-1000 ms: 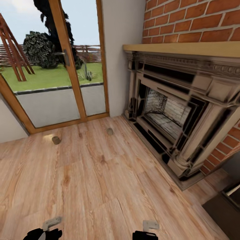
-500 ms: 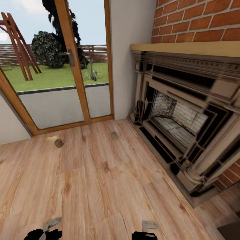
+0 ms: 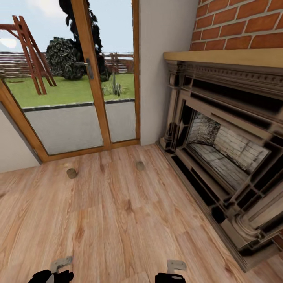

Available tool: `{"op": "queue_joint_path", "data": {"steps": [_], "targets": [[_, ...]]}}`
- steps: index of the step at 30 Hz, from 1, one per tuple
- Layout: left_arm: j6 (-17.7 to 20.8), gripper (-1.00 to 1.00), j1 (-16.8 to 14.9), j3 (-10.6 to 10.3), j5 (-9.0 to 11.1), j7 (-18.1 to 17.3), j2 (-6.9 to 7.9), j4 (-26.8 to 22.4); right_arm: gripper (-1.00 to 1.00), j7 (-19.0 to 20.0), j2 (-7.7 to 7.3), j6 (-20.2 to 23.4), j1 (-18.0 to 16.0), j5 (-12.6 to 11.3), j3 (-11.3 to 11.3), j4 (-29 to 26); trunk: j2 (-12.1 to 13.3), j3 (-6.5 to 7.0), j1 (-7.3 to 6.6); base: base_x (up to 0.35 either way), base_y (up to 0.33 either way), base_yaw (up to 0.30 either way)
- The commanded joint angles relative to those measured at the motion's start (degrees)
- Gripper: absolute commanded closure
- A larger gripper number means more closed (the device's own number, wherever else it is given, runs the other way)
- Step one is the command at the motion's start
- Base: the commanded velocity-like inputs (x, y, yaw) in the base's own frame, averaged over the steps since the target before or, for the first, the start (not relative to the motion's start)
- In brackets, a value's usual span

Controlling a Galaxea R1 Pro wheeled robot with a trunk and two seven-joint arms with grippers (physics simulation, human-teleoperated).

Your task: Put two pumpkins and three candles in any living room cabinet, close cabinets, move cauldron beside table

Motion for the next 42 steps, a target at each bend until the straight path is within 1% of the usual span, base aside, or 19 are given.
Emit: {"op": "queue_joint_path", "data": {"steps": [1,8,12,18,26,42], "targets": [[0.0,-1.0,0.0,0.0,0.0,0.0,0.0,0.0,-1.0,0.0,0.0,0.0,0.0,0.0,0.0,0.0,0.0,0.0,0.0,0.333,0.0,0.276],[0.0,-1.0,0.0,0.0,0.0,0.0,0.03,0.0,-1.0,0.0,0.0,0.0,0.0,0.0,0.0,0.0,0.0,-0.01,0.0,0.333,0.0,0.279],[0.0,-1.0,0.0,0.0,0.0,0.0,0.02,0.0,-1.0,0.0,0.0,0.0,0.0,0.0,0.0,0.0,0.0,-0.02,0.0,0.333,0.0,0.126],[-0.1,-1.0,0.0,0.0,0.0,0.0,-0.04,0.0,-1.0,0.0,-0.06,-0.1,0.0,0.0,0.0,0.1,0.0,-0.03,0.0,0.333,0.0,0.018],[-0.1,-1.0,0.0,0.0,0.0,0.0,-0.03,0.0,-1.0,0.1,-0.05,-1.7,0.0,0.0,0.1,0.1,0.0,-0.03,0.0,0.333,0.0,0.002],[-0.1,-1.0,0.0,0.0,0.0,0.0,0.12,0.0,-1.0,0.1,-0.02,-2.0,0.0,0.0,0.1,0.1,0.0,-0.03,0.0,0.333,0.0,0.0]]}}
